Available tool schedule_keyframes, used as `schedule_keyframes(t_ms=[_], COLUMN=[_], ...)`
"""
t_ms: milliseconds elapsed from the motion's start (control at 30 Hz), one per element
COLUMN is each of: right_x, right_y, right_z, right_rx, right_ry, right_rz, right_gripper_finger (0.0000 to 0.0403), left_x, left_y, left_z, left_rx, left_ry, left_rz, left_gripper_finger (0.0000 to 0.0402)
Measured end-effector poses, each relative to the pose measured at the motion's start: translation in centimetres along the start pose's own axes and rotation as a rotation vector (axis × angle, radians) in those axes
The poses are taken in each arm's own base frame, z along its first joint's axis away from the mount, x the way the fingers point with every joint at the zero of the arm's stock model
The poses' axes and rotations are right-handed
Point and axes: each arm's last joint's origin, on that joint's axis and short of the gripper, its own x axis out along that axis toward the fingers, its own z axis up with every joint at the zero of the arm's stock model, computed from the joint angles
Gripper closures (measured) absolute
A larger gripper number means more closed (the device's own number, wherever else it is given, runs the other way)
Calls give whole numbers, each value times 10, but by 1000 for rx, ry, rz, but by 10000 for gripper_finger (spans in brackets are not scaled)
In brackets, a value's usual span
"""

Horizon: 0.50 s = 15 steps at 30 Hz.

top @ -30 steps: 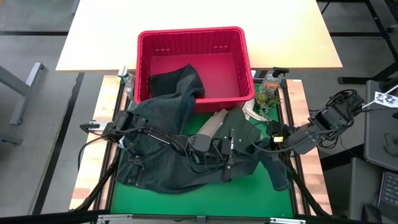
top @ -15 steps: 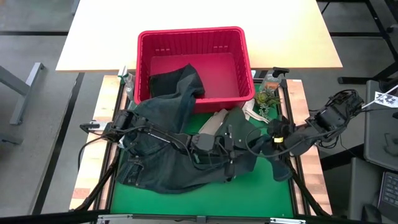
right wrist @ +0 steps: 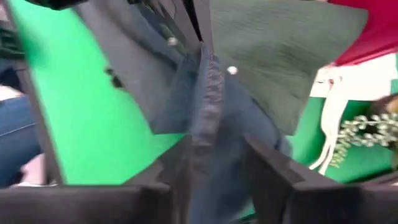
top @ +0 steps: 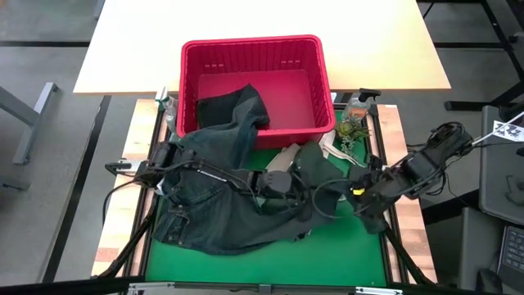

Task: Fold laundry
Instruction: Fold the dark blue pants

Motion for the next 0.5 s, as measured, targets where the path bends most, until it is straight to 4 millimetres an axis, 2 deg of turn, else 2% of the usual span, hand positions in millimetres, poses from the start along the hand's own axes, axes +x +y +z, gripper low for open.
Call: schedule_keyframes(t_ms=[200, 400, 500], right_x=[19, 21, 21], right_y=[-4, -7, 1], right_z=[-3, -5, -9], right_rx=[-13, -30, -31], right_ry=[72, 119, 107], right_rz=[-48, -12, 5], right_gripper_finger=[221, 215, 215], left_x=[1, -7, -9], left_y=[22, 48, 56], left_z=[-14, -11, -12], left_rx=[-128, -169, -165], left_ry=[190, 329, 366], left_rz=[84, 183, 209], left_gripper_finger=[399, 399, 399])
